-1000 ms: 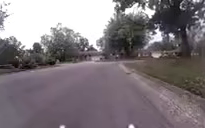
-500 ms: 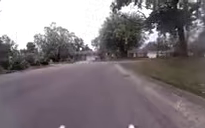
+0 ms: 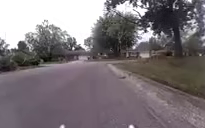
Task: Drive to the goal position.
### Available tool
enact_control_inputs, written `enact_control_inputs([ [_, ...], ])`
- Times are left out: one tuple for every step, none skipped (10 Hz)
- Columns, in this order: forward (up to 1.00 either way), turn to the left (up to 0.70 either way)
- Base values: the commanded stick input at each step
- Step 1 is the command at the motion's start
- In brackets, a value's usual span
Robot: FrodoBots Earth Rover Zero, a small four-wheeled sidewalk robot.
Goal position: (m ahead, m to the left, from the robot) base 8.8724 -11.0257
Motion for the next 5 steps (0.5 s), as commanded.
enact_control_inputs([
  [1.0,-0.16],
  [1.0,-0.22],
  [1.0,-0.28],
  [1.0,-0.35],
  [1.0,-0.33],
])
